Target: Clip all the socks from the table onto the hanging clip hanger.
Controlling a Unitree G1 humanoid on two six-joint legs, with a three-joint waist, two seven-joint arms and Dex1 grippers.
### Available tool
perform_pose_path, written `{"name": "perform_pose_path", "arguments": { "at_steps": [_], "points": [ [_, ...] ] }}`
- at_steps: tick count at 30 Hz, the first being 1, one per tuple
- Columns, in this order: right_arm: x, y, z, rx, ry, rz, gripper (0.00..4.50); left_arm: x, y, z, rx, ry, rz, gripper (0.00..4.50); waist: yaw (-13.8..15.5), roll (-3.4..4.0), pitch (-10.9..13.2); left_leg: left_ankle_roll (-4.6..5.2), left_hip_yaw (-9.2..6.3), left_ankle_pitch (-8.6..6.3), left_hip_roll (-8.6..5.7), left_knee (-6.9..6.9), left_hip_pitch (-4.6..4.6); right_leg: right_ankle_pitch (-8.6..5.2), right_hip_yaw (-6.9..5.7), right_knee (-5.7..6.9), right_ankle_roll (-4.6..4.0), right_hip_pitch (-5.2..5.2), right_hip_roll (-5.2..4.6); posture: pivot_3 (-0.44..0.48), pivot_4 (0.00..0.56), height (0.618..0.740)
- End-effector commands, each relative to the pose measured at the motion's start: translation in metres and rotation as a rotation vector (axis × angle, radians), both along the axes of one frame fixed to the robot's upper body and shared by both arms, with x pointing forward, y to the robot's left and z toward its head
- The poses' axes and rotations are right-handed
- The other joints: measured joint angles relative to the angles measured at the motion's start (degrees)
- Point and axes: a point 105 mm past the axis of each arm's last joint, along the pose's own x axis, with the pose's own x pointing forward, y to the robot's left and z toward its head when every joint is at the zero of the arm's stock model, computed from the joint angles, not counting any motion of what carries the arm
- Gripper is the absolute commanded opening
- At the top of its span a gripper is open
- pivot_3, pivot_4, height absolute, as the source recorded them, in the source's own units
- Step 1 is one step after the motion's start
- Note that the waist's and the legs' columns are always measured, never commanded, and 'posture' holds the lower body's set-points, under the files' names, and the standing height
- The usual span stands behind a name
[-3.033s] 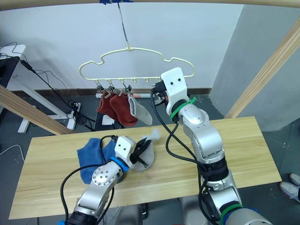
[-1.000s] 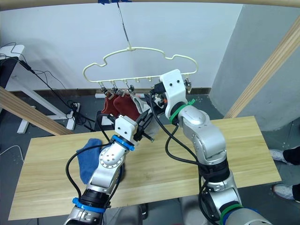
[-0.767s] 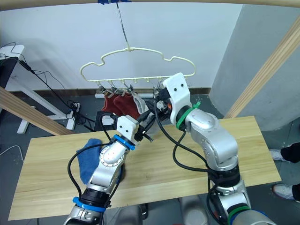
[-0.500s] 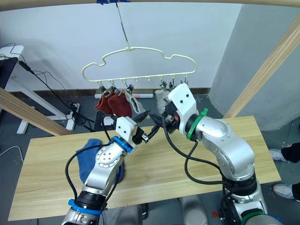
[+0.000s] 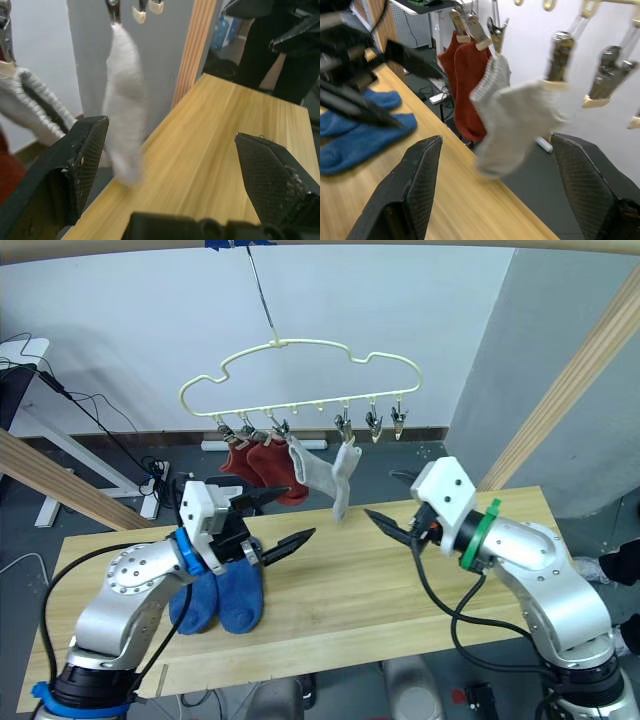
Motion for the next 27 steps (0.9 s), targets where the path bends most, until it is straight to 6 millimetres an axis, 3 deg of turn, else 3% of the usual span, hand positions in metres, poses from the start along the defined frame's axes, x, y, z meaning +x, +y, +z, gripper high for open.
{"name": "perform_pose_path", "arguments": {
  "at_steps": [1,7,17,27],
  "points": [
    [0.001,-0.016,0.011,-0.009,-0.075,0.003,3.59,-0.017,0.007,0.010,0.019,0.003,-0.040,4.44,-0.01,0.00,-0.02,0.00,0.00,0.00,0.00,0.00,0.00,0.00,0.01,0.01,0.00,0.00,0.00,-0.269,0.246,0.740],
    [0.003,-0.035,0.010,-0.069,-0.116,0.046,3.59,-0.027,0.023,0.015,0.075,0.002,-0.002,4.44,0.80,0.11,-0.54,0.00,-0.01,0.00,-0.02,0.02,0.00,0.16,-0.01,0.03,-0.27,0.00,0.00,-0.216,0.188,0.740],
    [0.007,-0.050,0.002,-0.145,-0.122,0.101,3.59,-0.029,0.031,0.021,0.090,-0.033,0.054,4.44,1.75,0.07,-4.05,-0.02,0.00,0.01,-0.04,0.04,0.09,0.18,-0.02,-0.01,-0.29,0.12,-0.01,-0.160,0.118,0.740],
    [0.010,-0.032,-0.004,-0.077,-0.096,0.057,3.59,-0.030,0.026,0.019,0.092,-0.021,0.026,4.44,1.73,0.10,-6.75,0.00,0.08,0.02,-0.02,0.05,0.68,0.11,0.03,0.07,-0.19,0.62,0.03,-0.144,0.091,0.740]
  ]
}}
